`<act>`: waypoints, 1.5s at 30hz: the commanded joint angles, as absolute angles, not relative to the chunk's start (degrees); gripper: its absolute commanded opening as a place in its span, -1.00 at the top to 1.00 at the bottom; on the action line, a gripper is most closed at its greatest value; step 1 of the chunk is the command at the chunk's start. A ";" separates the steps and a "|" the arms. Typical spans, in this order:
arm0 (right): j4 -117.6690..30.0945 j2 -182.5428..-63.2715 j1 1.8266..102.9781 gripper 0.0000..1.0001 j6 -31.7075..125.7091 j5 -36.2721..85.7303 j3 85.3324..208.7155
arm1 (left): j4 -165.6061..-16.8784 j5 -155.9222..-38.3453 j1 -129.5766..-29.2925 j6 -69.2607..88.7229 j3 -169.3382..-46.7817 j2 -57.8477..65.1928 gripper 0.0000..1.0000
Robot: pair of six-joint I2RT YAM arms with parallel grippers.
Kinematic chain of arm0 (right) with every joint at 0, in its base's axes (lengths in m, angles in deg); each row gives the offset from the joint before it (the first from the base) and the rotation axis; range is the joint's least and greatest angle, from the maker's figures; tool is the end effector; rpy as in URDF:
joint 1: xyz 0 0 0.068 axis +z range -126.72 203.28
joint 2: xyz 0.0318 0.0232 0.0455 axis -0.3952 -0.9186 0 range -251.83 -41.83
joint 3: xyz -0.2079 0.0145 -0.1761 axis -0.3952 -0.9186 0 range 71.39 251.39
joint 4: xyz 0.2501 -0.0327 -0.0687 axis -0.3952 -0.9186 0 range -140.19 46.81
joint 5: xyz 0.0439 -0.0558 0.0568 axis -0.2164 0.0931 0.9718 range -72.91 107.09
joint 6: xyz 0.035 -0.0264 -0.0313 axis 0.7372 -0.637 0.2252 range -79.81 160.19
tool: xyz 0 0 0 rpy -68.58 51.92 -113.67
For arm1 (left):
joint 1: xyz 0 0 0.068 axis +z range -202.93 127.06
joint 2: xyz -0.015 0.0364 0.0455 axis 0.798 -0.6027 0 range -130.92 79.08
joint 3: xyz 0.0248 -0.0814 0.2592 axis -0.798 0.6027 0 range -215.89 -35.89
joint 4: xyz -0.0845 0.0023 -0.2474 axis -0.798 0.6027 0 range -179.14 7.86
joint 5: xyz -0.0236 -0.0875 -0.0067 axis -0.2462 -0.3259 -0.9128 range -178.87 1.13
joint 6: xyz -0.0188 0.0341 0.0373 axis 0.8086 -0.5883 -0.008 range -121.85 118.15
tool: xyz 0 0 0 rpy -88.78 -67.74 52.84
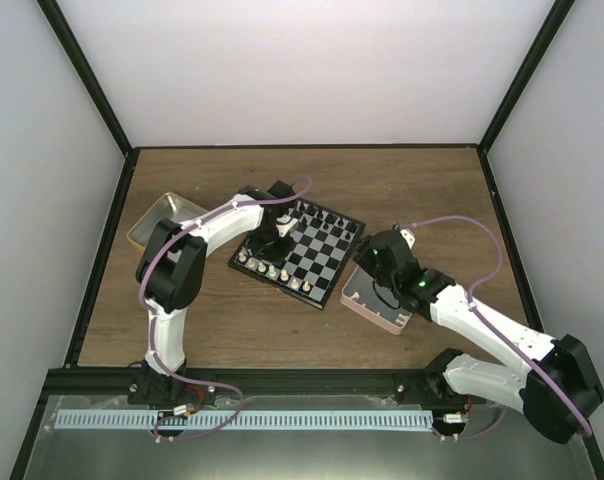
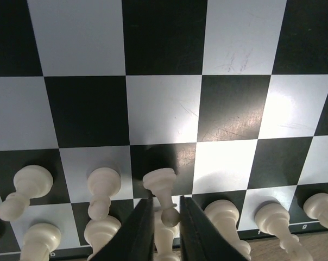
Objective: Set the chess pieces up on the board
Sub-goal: Place the chess piece on the chessboard.
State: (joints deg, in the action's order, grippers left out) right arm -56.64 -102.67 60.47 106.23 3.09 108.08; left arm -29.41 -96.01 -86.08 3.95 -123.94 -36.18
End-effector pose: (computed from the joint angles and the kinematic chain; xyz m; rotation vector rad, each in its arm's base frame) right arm 0.1848 0.1294 0.2323 0.7071 2.1912 0.7113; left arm 0.3188 -0.2135 0.1844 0.7438 3.0358 -0.2117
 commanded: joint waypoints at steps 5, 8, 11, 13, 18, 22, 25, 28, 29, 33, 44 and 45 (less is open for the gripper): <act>-55.91 -101.45 60.11 -0.25 106.32 2.21 108.38 | -29.24 -96.95 -86.16 3.75 -126.16 -37.08 0.61; -56.01 -101.50 60.14 -0.25 106.28 2.15 108.36 | -29.38 -97.29 -86.16 3.78 -126.45 -36.81 0.64; -55.94 -101.40 60.16 -0.25 106.28 2.21 108.23 | -29.53 -96.79 -86.16 3.86 -126.43 -36.68 0.71; -56.02 -101.41 60.19 -0.25 106.30 2.18 108.23 | -29.70 -96.94 -86.16 4.03 -126.43 -36.61 0.70; -55.89 -101.55 60.12 -0.25 105.95 2.22 108.29 | -30.06 -97.28 -86.16 4.15 -126.42 -35.96 0.61; -55.77 -101.61 60.13 -0.25 105.75 2.40 108.32 | -30.30 -96.97 -86.16 4.28 -126.33 -34.96 0.42; -55.54 -101.86 60.19 -0.25 105.67 2.50 108.34 | -30.67 -96.30 -86.16 4.42 -126.43 -35.23 0.38; -55.67 -101.98 60.19 -0.25 105.67 2.59 108.33 | -31.43 -95.35 -86.07 4.71 -126.70 -35.89 0.44; -55.67 -101.95 60.15 -0.25 105.67 2.59 108.38 | -31.52 -95.08 -86.07 4.82 -126.95 -36.25 0.47; -55.73 -101.78 60.13 -0.25 105.49 2.47 108.34 | -31.63 -94.71 -86.07 4.87 -127.55 -36.98 0.62; -55.58 -101.81 60.15 -0.25 105.41 2.50 108.30 | -32.02 -94.63 -86.07 4.57 -126.51 -37.71 0.64; -55.66 -101.75 60.14 -0.25 105.39 2.51 108.24 | -32.09 -94.64 -86.07 4.57 -126.51 -37.90 0.64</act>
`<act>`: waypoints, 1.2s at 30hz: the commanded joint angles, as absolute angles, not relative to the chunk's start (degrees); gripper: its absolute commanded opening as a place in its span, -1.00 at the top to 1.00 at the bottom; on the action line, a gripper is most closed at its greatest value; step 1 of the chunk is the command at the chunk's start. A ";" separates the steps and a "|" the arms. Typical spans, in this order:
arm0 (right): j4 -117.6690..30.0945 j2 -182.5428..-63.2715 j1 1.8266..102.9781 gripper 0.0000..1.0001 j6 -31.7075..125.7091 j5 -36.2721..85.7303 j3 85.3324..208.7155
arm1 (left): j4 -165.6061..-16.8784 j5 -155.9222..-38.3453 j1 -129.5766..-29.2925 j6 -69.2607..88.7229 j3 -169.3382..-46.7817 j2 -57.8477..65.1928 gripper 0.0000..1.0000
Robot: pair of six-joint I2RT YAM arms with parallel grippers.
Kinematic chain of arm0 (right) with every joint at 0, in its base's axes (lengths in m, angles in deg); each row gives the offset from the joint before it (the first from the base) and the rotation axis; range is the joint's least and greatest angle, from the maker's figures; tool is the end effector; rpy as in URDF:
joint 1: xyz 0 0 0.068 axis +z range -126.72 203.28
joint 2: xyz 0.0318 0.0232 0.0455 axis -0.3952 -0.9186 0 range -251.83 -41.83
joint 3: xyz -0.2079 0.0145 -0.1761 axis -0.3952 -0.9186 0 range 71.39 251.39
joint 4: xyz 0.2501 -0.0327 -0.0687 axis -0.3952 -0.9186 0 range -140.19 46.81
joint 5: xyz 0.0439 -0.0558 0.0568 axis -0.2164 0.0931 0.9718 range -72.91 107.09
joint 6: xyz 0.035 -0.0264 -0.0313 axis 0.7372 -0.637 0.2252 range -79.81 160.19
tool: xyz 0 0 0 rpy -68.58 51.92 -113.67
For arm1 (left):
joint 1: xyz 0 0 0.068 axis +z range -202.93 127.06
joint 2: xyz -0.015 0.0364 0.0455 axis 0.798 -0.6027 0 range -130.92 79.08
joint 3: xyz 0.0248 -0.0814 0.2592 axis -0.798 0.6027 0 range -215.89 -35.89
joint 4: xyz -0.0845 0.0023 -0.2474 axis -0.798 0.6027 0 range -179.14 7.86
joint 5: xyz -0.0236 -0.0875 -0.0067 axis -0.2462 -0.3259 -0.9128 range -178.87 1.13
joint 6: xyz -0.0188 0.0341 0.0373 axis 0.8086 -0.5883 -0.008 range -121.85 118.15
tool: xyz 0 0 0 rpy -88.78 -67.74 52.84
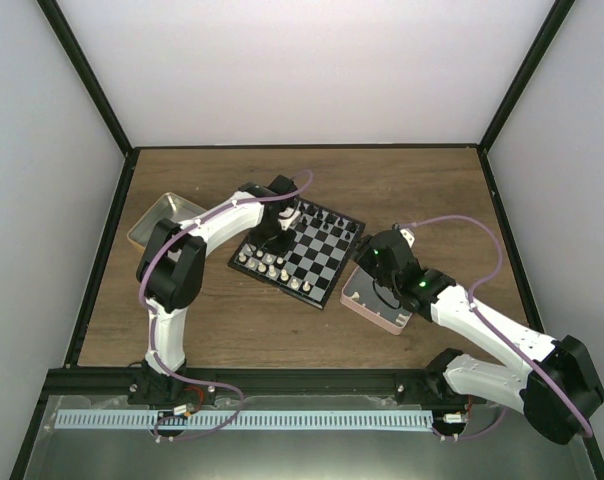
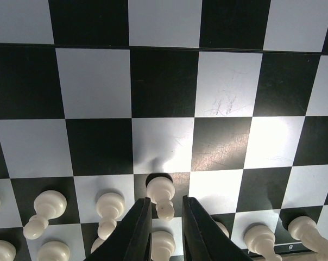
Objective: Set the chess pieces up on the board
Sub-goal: Place the chess piece on the chessboard.
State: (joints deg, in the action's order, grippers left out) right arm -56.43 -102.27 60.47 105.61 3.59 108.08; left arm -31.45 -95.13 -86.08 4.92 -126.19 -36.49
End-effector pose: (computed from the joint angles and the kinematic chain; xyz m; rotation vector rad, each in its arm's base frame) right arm 0.1842 0.1293 0.2341 0.6902 2.1898 0.7225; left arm 0.3281 -0.2189 0.1927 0.7070 2.9725 -0.2213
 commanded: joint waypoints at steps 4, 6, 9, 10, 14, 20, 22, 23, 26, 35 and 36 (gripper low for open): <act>-55.66 -101.46 60.14 -0.25 105.41 2.43 108.06 | -32.16 -94.39 -86.07 4.49 -126.34 -38.38 0.61; -55.67 -101.42 60.12 -0.25 105.40 2.42 108.02 | -32.23 -94.54 -86.07 4.40 -126.20 -38.60 0.60; -55.67 -101.41 60.15 -0.25 105.45 2.41 108.02 | -32.36 -94.56 -86.03 4.40 -125.83 -38.73 0.60; -55.67 -101.41 60.12 -0.25 105.53 2.41 108.03 | -32.36 -94.46 -86.11 4.39 -125.70 -38.61 0.61; -55.64 -101.41 60.15 -0.25 105.49 2.41 108.04 | -32.45 -94.33 -86.07 4.34 -125.07 -38.36 0.72; -55.67 -101.39 60.11 -0.25 105.59 2.56 107.94 | -32.35 -93.88 -86.16 4.31 -123.62 -37.34 0.80; -55.67 -101.42 60.19 -0.25 105.67 2.59 107.82 | -32.36 -93.97 -86.20 4.23 -122.98 -36.83 0.81; -55.63 -101.39 60.19 -0.25 105.66 2.66 107.79 | -32.36 -93.86 -86.16 4.25 -122.65 -36.65 0.81; -55.38 -101.50 60.19 -0.25 105.77 2.95 107.69 | -32.41 -93.63 -86.29 4.32 -121.93 -36.20 0.81; -55.65 -101.33 60.12 -0.25 105.67 3.05 107.65 | -32.80 -95.52 -86.42 4.20 -122.77 -36.15 0.66; -55.67 -101.24 60.14 -0.25 105.69 3.07 107.63 | -32.80 -95.73 -86.42 4.21 -123.18 -36.17 0.61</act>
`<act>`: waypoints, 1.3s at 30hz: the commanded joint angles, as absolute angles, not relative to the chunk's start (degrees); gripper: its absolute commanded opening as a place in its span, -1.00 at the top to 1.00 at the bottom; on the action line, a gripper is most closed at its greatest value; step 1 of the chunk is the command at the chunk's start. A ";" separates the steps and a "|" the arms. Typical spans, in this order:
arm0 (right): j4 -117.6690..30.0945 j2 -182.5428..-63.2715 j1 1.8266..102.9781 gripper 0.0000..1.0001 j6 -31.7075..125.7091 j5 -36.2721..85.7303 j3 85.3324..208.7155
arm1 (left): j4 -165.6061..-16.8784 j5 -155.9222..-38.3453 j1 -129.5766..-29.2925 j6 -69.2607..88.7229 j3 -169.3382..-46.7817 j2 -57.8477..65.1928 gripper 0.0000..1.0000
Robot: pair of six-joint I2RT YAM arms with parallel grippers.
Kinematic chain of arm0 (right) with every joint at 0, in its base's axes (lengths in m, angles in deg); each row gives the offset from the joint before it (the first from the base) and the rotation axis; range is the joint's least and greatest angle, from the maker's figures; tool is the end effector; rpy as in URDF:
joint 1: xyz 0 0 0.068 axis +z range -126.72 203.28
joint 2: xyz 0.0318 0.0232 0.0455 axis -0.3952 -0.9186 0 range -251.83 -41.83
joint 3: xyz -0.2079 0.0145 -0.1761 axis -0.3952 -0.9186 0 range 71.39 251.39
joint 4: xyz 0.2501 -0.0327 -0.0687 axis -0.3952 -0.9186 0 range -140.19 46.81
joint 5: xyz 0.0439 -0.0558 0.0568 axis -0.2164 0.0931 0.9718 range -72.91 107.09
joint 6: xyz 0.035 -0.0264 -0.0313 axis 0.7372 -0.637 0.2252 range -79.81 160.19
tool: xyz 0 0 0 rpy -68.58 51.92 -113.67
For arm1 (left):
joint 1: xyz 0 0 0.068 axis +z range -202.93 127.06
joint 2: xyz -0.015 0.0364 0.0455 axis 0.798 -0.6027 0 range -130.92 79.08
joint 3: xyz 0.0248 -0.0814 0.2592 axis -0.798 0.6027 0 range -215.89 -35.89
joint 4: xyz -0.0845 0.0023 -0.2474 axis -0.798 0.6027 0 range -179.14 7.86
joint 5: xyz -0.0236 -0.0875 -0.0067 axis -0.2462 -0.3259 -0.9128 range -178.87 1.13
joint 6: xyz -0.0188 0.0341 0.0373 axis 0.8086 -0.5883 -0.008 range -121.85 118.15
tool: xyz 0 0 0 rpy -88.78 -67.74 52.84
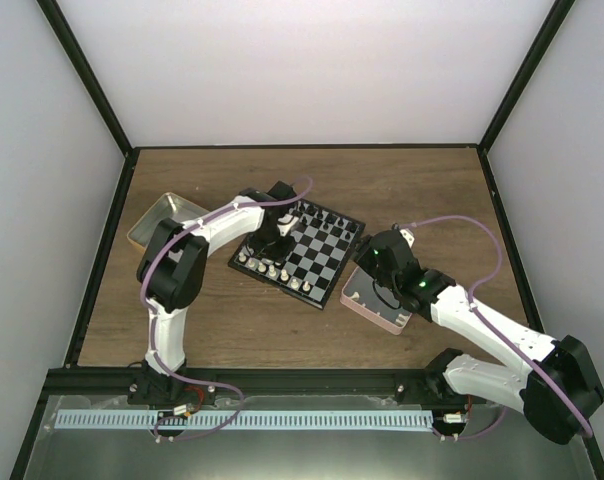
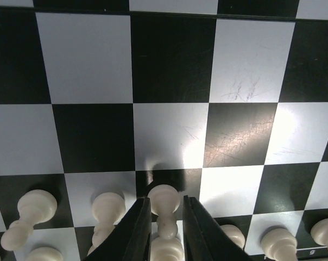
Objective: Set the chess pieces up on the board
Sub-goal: Place the chess piece on the chessboard, then adjust the storage box at the center of the board.
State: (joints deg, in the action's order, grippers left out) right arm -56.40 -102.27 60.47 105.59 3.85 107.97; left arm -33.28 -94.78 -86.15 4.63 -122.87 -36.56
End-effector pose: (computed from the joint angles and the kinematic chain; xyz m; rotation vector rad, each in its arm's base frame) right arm 0.1840 0.1293 0.2334 0.6881 2.1938 0.7252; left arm 0.3228 -0.2158 0.1777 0.7195 2.9950 -0.1997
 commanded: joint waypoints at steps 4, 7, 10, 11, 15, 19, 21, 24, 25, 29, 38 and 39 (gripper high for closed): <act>-55.95 -101.15 60.16 -0.25 105.30 2.87 107.77 | -32.44 -97.31 -86.42 4.21 -125.02 -35.68 0.50; -56.68 -101.10 60.15 -0.26 104.13 2.46 108.10 | -32.44 -98.01 -86.42 4.30 -125.98 -34.33 0.45; -57.43 -101.19 59.94 -0.28 100.01 2.42 108.56 | -32.89 -98.17 -86.42 4.66 -126.16 -32.18 0.41; -57.91 -101.51 59.66 -0.29 97.83 2.69 108.86 | -33.22 -97.83 -86.37 4.85 -126.02 -31.22 0.38; -60.84 -103.92 56.65 -0.35 86.89 5.05 110.72 | -36.71 -96.07 -86.10 6.04 -124.43 -26.10 0.28; -65.83 -108.48 51.77 -0.40 77.69 6.27 113.90 | -42.59 -93.50 -85.89 6.73 -121.12 -19.08 0.25; -67.86 -111.56 48.59 -0.44 73.85 7.85 115.75 | -47.46 -91.49 -85.89 8.09 -117.36 -14.79 0.22; -70.43 -116.37 44.75 -0.56 70.27 6.50 119.20 | -55.87 -90.04 -85.89 9.63 -108.72 -7.20 0.19; -70.53 -118.02 43.97 -0.65 69.04 6.18 120.04 | -58.44 -89.93 -85.88 10.19 -105.89 -4.52 0.18; -72.56 -125.14 42.19 -0.82 64.86 4.90 123.56 | -65.86 -91.40 -85.87 10.40 -98.41 4.26 0.08; -75.87 -133.27 41.67 -0.73 62.46 1.89 126.33 | -67.74 -90.07 -85.89 9.04 -95.55 10.56 0.05; -75.96 -133.50 41.45 -0.68 62.72 1.37 126.37 | -67.82 -90.08 -85.89 8.89 -95.38 10.67 0.05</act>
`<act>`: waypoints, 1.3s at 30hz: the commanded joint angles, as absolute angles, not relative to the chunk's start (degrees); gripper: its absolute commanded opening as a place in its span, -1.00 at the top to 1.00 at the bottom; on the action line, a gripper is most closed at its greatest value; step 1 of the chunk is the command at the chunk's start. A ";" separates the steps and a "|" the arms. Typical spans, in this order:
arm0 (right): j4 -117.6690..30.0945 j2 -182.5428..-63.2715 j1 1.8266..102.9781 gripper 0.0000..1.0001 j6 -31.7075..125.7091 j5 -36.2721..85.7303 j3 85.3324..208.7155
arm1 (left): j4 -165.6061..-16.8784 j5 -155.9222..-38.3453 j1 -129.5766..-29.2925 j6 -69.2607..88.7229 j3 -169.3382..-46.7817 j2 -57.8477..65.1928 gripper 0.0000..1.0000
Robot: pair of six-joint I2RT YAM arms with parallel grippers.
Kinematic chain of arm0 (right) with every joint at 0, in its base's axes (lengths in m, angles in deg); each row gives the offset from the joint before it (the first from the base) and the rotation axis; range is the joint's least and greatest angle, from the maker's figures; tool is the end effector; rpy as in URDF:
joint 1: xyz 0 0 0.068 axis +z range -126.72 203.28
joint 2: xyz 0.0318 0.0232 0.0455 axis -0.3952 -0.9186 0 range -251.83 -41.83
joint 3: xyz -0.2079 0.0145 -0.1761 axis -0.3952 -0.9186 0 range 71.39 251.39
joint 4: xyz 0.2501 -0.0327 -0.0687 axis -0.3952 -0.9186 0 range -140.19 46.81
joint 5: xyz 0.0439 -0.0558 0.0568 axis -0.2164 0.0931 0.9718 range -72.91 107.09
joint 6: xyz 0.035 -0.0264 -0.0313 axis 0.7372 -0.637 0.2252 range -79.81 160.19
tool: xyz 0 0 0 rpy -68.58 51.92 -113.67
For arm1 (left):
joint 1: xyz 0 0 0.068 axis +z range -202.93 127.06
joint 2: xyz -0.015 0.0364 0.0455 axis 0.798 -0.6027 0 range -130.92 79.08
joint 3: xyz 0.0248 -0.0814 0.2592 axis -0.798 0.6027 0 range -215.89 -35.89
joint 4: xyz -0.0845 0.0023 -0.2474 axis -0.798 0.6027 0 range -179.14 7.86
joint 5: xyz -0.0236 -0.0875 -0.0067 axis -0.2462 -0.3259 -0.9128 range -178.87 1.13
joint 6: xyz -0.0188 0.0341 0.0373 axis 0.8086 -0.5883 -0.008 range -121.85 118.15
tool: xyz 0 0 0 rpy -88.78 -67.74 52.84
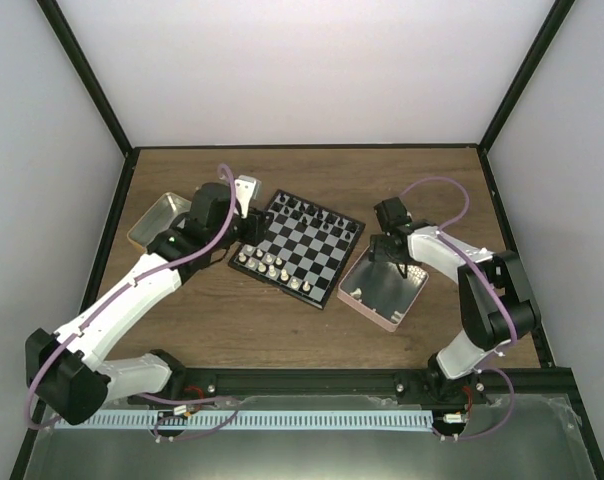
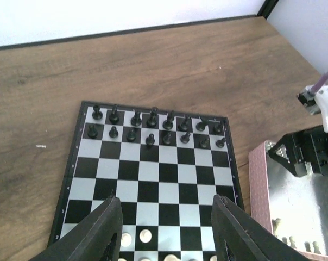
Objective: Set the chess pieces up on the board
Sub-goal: Adjust the storage box at the center of the board.
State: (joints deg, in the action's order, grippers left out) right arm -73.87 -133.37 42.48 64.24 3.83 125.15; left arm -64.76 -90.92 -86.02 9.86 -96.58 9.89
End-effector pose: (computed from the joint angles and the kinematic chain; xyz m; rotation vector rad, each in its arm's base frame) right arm 0.2835 0.0901 0.1737 0.1745 2.7020 -0.1027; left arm 0.2249 -0.1481 0.3238 0.4261 2.1432 -0.4894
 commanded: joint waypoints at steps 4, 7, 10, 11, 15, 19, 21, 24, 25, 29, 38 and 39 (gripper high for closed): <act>-76.93 -134.15 40.58 -0.48 64.02 -0.19 126.39 | -68.38 -90.12 -85.89 8.72 -94.42 11.49 0.05; -77.65 -134.24 39.29 -0.25 66.84 -0.27 125.87 | -68.64 -90.02 -85.89 8.70 -93.77 12.00 0.05; -78.16 -133.94 37.73 -0.06 70.20 -0.77 124.89 | -68.75 -89.99 -85.89 8.70 -93.59 12.32 0.05; -78.31 -133.67 37.15 0.01 71.43 -0.83 124.46 | -68.81 -89.98 -85.88 8.68 -93.49 12.43 0.04; -78.71 -130.78 34.88 0.05 76.96 -0.84 122.00 | -68.97 -90.24 -85.89 8.65 -93.24 12.44 0.04; -78.68 -127.07 32.33 0.18 83.09 0.94 118.64 | -69.04 -90.38 -85.89 8.76 -93.19 12.30 0.04; -78.07 -124.93 31.84 0.24 85.99 2.24 116.33 | -69.03 -90.53 -85.87 8.79 -93.27 12.03 0.04; -77.21 -122.21 31.78 0.34 90.75 3.18 114.21 | -69.06 -90.78 -85.89 8.87 -93.28 11.70 0.04; -77.07 -121.55 31.80 0.34 92.02 3.34 113.73 | -69.05 -90.80 -85.85 8.95 -93.28 11.58 0.04; -77.90 -119.96 31.80 0.41 98.51 4.52 112.56 | -69.01 -90.75 -85.89 8.96 -93.21 11.42 0.04; -78.44 -113.37 31.79 0.13 105.68 3.76 109.05 | -68.92 -90.59 -85.89 8.96 -93.28 10.92 0.04; -78.59 -113.05 31.79 0.01 104.89 3.55 109.35 | -68.92 -90.56 -85.89 8.96 -93.36 10.88 0.04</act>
State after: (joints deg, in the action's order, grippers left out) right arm -77.56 -115.19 32.36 102.36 5.32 108.95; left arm -67.42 -90.46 -86.02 9.53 -93.84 11.44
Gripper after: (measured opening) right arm 0.402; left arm 0.480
